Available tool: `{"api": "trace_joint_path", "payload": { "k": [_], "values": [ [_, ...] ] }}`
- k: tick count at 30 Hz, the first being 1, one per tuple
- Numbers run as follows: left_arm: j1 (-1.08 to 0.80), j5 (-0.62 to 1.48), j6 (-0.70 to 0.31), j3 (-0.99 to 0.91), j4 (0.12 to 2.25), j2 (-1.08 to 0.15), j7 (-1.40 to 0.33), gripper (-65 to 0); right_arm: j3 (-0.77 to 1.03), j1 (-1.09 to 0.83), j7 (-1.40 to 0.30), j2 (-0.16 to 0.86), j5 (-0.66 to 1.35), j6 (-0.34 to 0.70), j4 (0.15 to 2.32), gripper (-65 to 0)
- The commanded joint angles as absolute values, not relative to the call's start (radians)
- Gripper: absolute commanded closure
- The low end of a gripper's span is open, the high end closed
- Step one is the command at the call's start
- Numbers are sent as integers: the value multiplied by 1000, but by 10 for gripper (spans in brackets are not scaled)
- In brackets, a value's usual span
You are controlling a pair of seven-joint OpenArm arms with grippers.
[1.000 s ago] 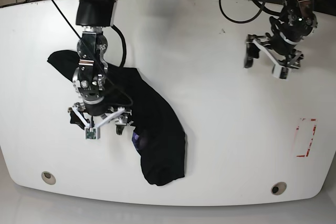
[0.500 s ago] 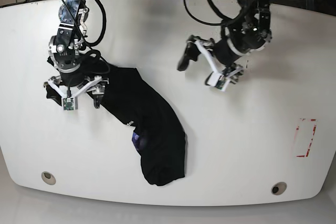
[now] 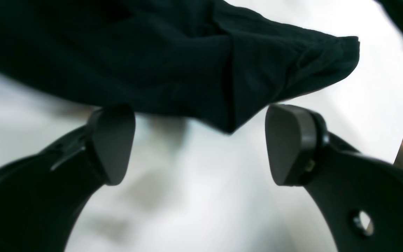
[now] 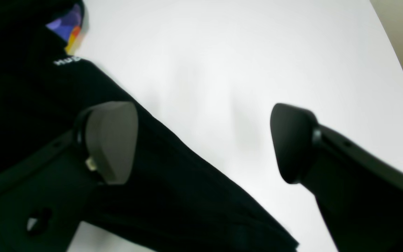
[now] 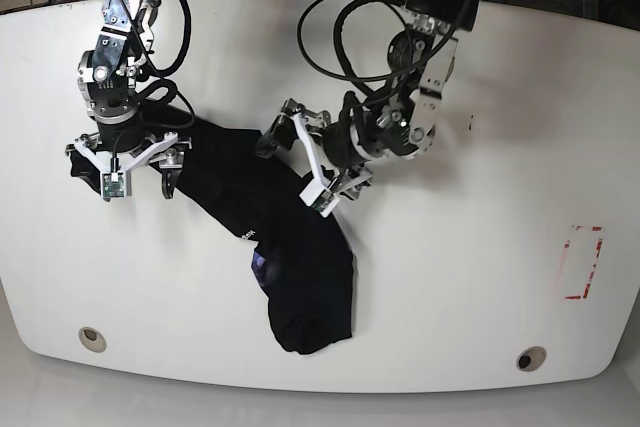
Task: Layout the t-shirt on the table in an organized manner, then fold the t-shirt properly
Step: 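Move the left gripper over the t-shirt and grasp its bunched end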
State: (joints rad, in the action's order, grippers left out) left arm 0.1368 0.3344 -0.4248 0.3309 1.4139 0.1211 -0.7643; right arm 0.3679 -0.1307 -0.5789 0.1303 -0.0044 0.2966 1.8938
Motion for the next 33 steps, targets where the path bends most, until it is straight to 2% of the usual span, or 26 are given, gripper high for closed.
{"api": "trace_joint_path", "payload": {
  "k": [1, 12, 19, 25, 29, 33],
  "values": [
    [205, 352, -429, 371, 1357, 133, -742, -547, 372, -116, -550, 140, -4, 295, 1917, -574],
    [318, 351, -426, 619, 1147, 147, -601, -547, 374, -117, -550, 140, -4, 295, 1917, -574],
    [360, 352, -311, 740, 1043, 157, -593, -547, 374, -117, -550, 139, -4, 295, 1917, -574],
    [371, 351, -302, 780, 1004, 157, -593, -531, 374, -117, -550, 140, -4, 295, 1917, -574],
    [371, 351, -302, 780, 972, 133, -595, -425, 374, -117, -550, 142, -4, 295, 1917, -574],
    [367, 351, -303, 776, 966, 105, -596, -236, 374, -116, -550, 142, -4, 295, 1917, -574]
  ]
}}
